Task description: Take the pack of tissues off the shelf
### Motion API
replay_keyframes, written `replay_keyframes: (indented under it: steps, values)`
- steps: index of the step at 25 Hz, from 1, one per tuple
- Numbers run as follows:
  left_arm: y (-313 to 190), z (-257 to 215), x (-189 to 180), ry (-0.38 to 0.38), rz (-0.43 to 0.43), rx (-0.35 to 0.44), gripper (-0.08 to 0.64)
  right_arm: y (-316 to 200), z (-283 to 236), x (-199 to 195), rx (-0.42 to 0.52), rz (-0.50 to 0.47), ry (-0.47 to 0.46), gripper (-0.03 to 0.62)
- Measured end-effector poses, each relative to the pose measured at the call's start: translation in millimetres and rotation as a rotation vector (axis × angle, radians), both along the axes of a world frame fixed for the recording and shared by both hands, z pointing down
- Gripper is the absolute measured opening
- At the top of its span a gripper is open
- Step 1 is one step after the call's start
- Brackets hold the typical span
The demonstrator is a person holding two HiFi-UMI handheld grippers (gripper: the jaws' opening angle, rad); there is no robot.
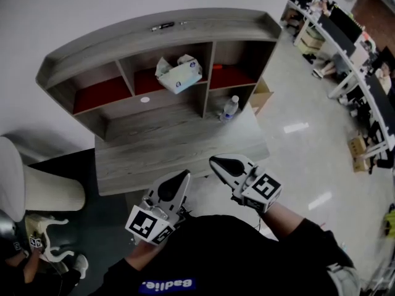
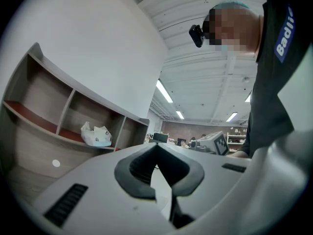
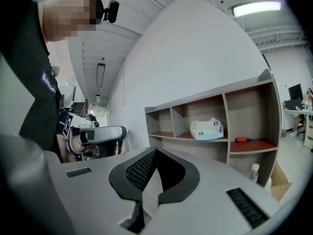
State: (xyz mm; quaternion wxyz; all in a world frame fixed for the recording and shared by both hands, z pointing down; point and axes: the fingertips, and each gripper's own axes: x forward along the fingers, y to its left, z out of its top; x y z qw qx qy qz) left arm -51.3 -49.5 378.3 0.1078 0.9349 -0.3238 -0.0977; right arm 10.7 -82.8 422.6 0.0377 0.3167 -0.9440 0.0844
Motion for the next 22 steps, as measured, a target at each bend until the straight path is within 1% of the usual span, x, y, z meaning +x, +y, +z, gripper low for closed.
replay_keyframes:
  steps: [5,9,13,16,19,22]
  values:
    - [-24.2,-0.7,-21.2,0.012,0.042,-0.004,0.002,-19.9,-2.0,-22.2,0.024,0.035,0.030,0.029]
    - [-37.8,0.5,-28.6,0.009,0.057,-0.013,0.002,-32.2,-3.3,-26.4,0.031,0.060,0.047,0.029]
    - [-49.0,3.0,-23.5,0.003,0.049,-0.016,0.002,-49.9,-7.7,-19.4,0.065,0.057,0.051,0.029]
    - [-58.4,3.5,-16.4,0.002,0.025,-0.019,0.002,-64.1,-7.9,-15.3,0.083,0.033,0.064,0.029]
    - [-67.2,-0.5,-7.4,-0.005,0.005,-0.014,0.002,-78.6,-12.7,-12.3,0.122,0.000,0.099,0.031]
    - [-73.8,-2.5,-0.7,-0.015,-0.017,-0.009,0.002,-93.5,-13.3,-5.9,0.153,-0.001,0.146,0.031]
